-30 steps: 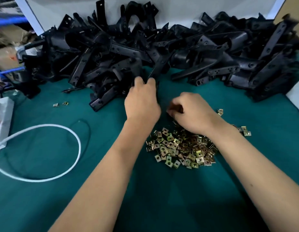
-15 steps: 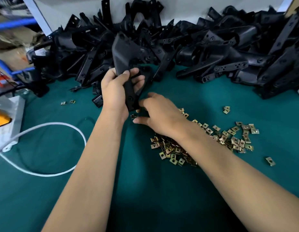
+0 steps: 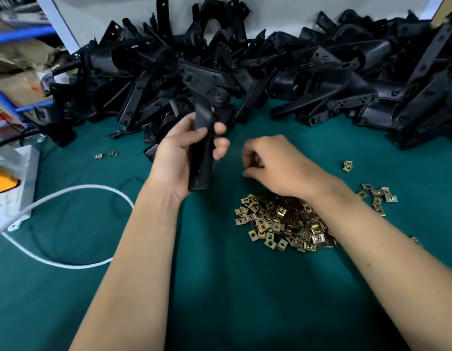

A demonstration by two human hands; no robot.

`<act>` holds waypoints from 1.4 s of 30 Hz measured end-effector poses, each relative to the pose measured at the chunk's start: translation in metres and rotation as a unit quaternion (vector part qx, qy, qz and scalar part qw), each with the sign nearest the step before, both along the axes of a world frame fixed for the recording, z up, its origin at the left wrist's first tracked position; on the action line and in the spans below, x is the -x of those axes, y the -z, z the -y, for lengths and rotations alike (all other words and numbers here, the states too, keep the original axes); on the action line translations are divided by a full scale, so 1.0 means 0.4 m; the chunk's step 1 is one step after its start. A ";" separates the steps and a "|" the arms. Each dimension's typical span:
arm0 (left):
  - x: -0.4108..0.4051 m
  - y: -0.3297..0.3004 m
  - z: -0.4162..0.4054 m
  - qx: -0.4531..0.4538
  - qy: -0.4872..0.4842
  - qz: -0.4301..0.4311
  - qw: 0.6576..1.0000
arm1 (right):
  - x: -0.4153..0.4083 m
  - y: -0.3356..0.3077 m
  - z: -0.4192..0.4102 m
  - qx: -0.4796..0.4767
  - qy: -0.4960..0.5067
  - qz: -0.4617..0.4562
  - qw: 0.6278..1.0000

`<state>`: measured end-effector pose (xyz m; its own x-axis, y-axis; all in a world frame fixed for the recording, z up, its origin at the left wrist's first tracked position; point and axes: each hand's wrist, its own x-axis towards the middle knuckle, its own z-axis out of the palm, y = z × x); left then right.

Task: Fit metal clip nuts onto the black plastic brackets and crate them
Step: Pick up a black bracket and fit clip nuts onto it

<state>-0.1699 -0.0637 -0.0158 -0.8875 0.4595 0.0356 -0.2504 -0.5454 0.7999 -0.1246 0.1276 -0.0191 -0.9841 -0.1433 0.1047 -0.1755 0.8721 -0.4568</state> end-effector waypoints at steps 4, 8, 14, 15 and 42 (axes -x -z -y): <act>0.001 0.023 -0.021 0.080 0.111 -0.027 0.990 | -0.041 0.021 -0.091 0.168 0.032 -0.012 0.985; 0.008 0.042 -0.021 0.165 0.189 -0.067 0.966 | -0.065 0.046 -0.119 0.408 0.054 -0.036 0.911; 0.013 0.059 -0.019 0.176 0.205 -0.068 0.960 | -0.066 0.056 -0.110 0.469 0.021 -0.048 0.882; 0.014 0.061 -0.020 0.175 0.207 -0.070 0.960 | -0.066 0.057 -0.107 0.466 0.019 -0.053 0.883; -0.007 0.035 -0.037 0.284 0.130 -0.155 0.937 | -0.076 0.036 -0.117 0.467 0.026 0.065 0.881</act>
